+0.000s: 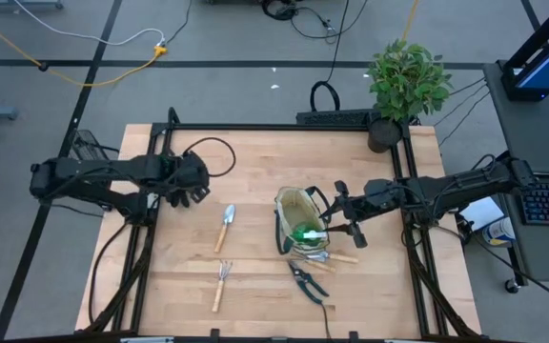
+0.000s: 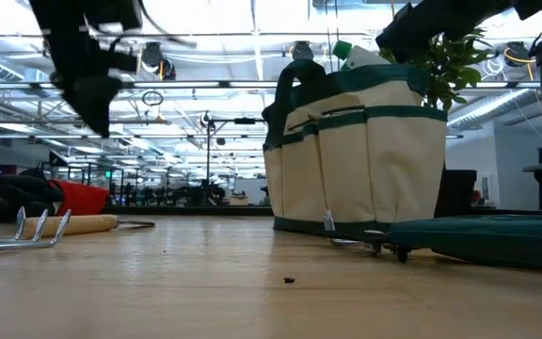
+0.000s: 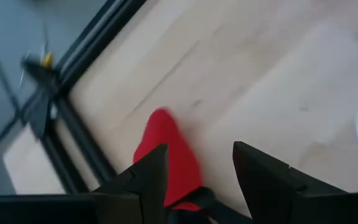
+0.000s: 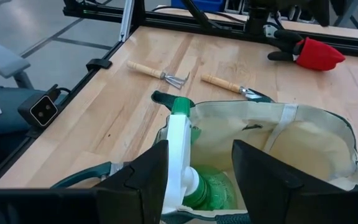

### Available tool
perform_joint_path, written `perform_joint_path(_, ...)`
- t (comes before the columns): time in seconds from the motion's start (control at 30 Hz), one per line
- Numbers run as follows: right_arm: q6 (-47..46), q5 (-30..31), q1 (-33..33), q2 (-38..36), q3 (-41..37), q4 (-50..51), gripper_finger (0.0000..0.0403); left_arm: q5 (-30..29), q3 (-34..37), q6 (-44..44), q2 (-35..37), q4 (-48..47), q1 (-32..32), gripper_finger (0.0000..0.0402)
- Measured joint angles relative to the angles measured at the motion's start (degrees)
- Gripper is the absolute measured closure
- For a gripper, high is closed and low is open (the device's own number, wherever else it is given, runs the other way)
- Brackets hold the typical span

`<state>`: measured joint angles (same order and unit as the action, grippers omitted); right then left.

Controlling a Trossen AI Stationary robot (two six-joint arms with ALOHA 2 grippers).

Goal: Pick & Place Garden tools in Gardening bag
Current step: Put the red gloves into the white gardening bag

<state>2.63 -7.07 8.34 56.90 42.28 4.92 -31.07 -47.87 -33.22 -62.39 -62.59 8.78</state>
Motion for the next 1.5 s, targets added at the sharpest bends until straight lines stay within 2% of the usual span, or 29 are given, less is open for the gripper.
perform_joint_path(0.1,-0.01,0.00,0.00,0.01,0.00,-0.01,0.0231,0.27,1.68,-2.54,-0.58,0.20,4.44,0.0215)
perform_joint_path(0.23,-0.02,0.00,0.00,0.00,0.00,-0.01,0.0231,3.51,1.76,-3.34,-1.01,1.10,9.78,0.0215)
perform_joint_path(0.4,-0.06,-0.09,-0.02,0.00,-1.60,-1.02,0.0231,4.58,1.78,-3.27,-1.40,2.47,13.56,0.0215)
perform_joint_path(0.57,-1.58,-0.03,-0.01,0.02,-5.11,-4.57,0.0232,7.08,2.48,-3.26,-1.75,3.02,14.61,0.0215)
perform_joint_path(0.7,-1.96,-0.39,-0.01,0.00,-6.54,-10.65,0.0232,7.24,6.78,-3.97,-2.31,5.41,14.89,0.0215)
perform_joint_path(1.0,-1.94,-0.42,0.00,0.02,-6.67,-10.36,0.0232,9.77,16.64,-5.90,-2.19,13.23,16.47,0.0215)
perform_joint_path(1.3,-1.57,-0.42,-0.02,0.02,-6.67,-10.75,0.0232,8.97,18.42,-3.84,-2.16,16.44,17.09,0.0216)
perform_joint_path(1.4,-1.55,-0.44,-0.01,0.02,-6.67,-10.75,0.0232,9.38,18.42,-2.84,-2.16,16.61,17.09,0.0238)
perform_joint_path(1.5,-1.55,-0.44,0.00,0.02,-6.67,-10.75,0.0232,9.85,18.42,-2.93,-2.16,16.64,17.09,0.0285)
